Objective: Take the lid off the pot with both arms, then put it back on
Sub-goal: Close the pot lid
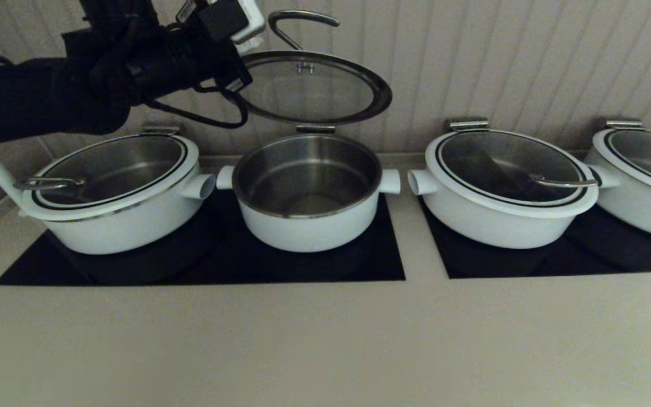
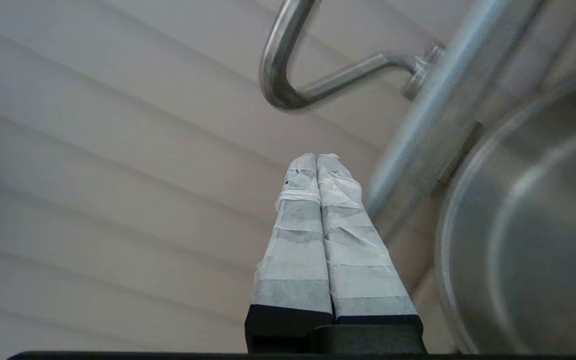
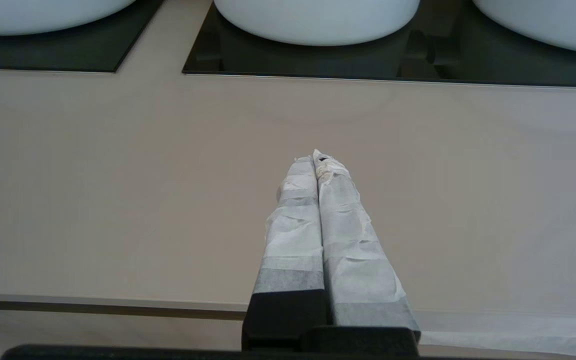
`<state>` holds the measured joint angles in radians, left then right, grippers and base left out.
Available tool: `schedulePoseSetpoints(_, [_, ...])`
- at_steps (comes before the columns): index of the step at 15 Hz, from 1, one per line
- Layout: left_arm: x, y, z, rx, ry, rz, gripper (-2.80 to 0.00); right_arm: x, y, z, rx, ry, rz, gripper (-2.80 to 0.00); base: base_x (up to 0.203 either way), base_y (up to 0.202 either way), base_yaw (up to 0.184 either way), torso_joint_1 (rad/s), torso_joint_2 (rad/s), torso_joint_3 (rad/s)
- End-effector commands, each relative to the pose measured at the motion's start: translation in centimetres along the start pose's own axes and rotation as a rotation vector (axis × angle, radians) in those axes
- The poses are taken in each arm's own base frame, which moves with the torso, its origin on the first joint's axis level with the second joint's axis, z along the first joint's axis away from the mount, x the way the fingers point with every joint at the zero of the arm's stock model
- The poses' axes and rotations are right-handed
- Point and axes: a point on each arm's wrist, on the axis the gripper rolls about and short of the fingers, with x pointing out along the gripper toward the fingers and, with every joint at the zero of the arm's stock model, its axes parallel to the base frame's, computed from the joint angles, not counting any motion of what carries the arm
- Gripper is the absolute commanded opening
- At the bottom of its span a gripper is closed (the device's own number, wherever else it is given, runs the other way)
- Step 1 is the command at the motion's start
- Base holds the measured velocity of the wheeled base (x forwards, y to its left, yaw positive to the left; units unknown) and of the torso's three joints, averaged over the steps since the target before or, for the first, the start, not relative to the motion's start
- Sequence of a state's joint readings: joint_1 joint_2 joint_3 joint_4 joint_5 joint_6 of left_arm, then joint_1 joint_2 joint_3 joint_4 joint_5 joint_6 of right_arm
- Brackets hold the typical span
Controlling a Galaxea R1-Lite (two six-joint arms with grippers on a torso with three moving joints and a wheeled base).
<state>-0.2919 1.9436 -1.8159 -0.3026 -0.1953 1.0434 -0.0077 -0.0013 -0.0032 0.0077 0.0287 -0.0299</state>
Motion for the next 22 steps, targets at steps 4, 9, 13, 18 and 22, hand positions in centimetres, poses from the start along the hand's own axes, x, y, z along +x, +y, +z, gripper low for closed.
schedulePoseSetpoints(4, [-3.1,-0.6,0.0,-0.005,0.041,-0.052,-2.80,0.0,0.0,0.0,0.001,0.001,0.000,-2.80,0.000,0.000,0.000,0.000,0.00,0.000])
schedulePoseSetpoints(9, [-3.7,-1.2,-0.2,-0.010,0.056,-0.079,-2.80,0.0,0.0,0.0,0.001,0.001,0.000,-2.80,0.000,0.000,0.000,0.000,0.00,0.000])
schedulePoseSetpoints(13, [-4.5,-2.2,-0.7,-0.021,0.079,-0.119,-2.80,0.0,0.0,0.0,0.000,0.001,0.000,-2.80,0.000,0.000,0.000,0.000,0.00,0.000])
schedulePoseSetpoints(18, [-4.5,-3.2,-1.2,-0.007,0.047,-0.061,-2.80,0.0,0.0,0.0,-0.001,0.001,0.000,-2.80,0.000,0.000,0.000,0.000,0.00,0.000])
schedulePoseSetpoints(22, [-5.7,-3.7,-1.9,-0.014,0.078,-0.083,-2.80,0.0,0.0,0.0,-0.001,0.001,0.000,-2.80,0.000,0.000,0.000,0.000,0.00,0.000])
